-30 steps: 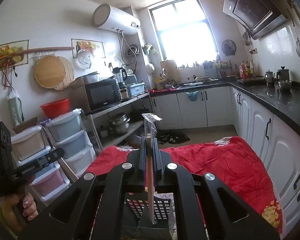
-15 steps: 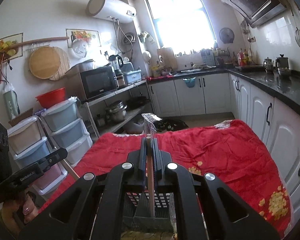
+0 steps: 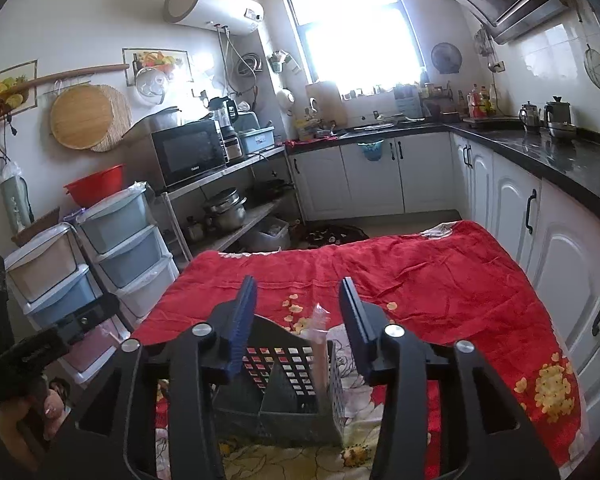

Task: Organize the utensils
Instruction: 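Open both tools to drop the chopsticks into the green caddy, then withdraw both open tools from the caddy back toward the chopstick pile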

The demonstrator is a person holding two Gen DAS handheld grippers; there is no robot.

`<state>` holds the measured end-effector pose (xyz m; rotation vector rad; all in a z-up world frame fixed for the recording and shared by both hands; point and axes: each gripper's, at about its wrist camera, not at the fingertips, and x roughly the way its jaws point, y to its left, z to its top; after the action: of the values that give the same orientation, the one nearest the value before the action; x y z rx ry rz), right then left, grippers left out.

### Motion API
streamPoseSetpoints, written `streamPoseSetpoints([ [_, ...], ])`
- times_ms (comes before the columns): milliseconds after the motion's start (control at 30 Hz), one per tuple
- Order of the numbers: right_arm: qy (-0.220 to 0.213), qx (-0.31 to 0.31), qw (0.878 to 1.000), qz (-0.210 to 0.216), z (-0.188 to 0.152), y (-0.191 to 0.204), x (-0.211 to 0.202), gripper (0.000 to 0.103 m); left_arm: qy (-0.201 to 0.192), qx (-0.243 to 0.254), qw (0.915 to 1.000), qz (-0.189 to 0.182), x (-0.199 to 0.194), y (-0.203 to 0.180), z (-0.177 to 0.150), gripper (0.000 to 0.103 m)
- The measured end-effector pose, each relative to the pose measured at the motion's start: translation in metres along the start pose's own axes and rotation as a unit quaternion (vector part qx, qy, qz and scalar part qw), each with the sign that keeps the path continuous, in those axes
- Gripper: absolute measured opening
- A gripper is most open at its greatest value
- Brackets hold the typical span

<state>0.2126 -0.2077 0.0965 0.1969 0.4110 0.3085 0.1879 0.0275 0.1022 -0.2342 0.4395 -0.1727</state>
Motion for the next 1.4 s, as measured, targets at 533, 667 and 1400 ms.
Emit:
streamPoseSetpoints([
  [533, -0.003, -0.022, 1.0, -0.001, -0.009, 0.01, -0.03, 0.06, -0.022, -0.007, 0.9997, 0.005, -0.039, 0.002, -0.009, 0.093],
  [667, -0.002, -0.025, 1.0, 0.004, -0.014, 0.013, -0.039, 0.064, -0.021, -0.007, 0.9998, 0.004, -0.046, 0.002, -0.016, 0.093],
  [1400, 0.03, -0.034, 0.999, 0.007, -0.056, 0.026, -0.067, 0.069, 0.004, -0.018, 0.9997, 0.014, -0.06, 0.014, -0.057, 0.093],
])
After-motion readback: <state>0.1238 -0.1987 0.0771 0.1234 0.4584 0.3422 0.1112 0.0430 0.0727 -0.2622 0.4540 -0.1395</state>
